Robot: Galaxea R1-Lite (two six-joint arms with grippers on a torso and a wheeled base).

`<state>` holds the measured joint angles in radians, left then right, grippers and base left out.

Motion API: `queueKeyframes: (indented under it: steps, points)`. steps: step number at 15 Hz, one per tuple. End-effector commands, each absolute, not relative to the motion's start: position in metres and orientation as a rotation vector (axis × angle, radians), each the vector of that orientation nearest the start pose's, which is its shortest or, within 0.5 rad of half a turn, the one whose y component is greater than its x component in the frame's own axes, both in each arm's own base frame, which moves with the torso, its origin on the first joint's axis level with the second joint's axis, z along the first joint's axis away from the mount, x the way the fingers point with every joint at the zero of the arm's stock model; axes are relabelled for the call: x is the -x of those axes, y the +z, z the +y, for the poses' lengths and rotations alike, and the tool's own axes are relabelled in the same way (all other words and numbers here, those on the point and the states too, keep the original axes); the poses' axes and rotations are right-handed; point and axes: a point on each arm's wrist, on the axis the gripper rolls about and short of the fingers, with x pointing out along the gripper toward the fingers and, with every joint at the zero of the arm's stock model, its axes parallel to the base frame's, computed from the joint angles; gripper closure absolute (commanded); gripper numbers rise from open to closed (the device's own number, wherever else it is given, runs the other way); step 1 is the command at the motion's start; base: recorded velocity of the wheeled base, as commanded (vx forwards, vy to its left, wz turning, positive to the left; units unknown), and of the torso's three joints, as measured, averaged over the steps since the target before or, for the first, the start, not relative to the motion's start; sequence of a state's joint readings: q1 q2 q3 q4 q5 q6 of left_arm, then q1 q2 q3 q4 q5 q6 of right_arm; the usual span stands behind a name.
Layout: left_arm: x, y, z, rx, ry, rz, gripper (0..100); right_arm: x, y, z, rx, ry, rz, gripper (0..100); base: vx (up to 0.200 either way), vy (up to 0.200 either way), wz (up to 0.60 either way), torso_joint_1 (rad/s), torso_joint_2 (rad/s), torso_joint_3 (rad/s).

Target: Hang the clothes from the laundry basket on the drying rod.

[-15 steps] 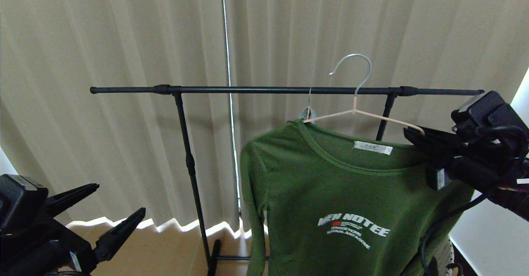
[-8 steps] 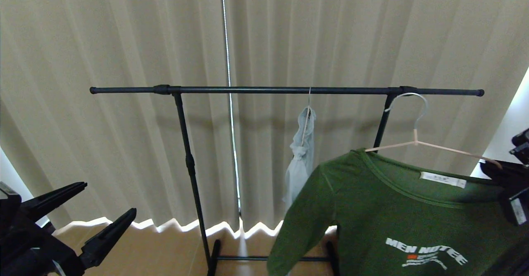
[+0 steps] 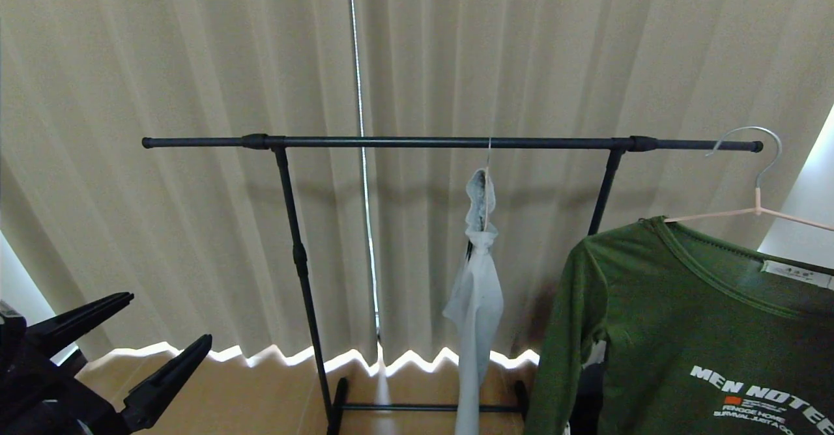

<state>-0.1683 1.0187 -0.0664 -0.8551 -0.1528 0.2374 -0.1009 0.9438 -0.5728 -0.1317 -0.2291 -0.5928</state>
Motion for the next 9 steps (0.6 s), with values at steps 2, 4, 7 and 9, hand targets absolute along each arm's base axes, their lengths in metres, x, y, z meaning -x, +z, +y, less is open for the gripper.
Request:
queueKeyframes:
  steps: [2, 4, 7, 9]
  points:
    - [-0.105, 0.153, -0.021, -0.232, -0.327, 0.032, 0, -0.119, 0.222, -0.018, 0.594, -0.241, 0.357, 100, 0.000, 0.000, 0.00, 0.000, 0.00, 0.000]
    - [-0.107, 0.155, -0.021, -0.232, -0.325, 0.026, 0, -0.126, 0.218, -0.020, 0.552, -0.248, 0.385, 100, 0.100, 0.000, 0.00, 0.004, 0.00, 0.001]
    - [-0.106, 0.155, -0.021, -0.232, -0.325, 0.024, 0, -0.129, 0.217, -0.020, 0.544, -0.245, 0.397, 100, 0.200, 0.000, 0.00, -0.007, 0.00, 0.006]
    - [-0.106, 0.155, -0.021, -0.232, -0.325, 0.026, 0, -0.134, 0.214, -0.021, 0.529, -0.242, 0.413, 100, 0.200, 0.000, 0.00, 0.010, 0.00, 0.002]
